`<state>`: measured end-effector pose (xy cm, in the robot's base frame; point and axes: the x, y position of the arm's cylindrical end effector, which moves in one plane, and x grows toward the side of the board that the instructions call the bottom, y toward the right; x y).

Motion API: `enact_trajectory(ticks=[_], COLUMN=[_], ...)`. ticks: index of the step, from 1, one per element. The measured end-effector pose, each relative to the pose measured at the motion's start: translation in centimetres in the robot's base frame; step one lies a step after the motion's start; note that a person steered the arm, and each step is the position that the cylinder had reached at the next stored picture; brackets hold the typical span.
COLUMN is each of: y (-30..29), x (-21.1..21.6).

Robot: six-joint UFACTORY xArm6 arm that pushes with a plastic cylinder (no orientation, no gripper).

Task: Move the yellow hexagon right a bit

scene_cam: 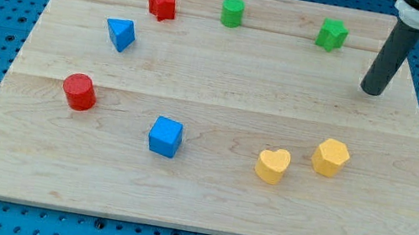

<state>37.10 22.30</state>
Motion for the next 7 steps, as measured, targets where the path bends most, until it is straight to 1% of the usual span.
enact_trajectory(ticks=[1,2,3,4,5,6,7], y=[-5.1,-8.9,-9.4,-8.8,-7.3,-7.8,-8.6], x=[-2.2,1.1,8.6,12.4,15.4,15.1,19.2])
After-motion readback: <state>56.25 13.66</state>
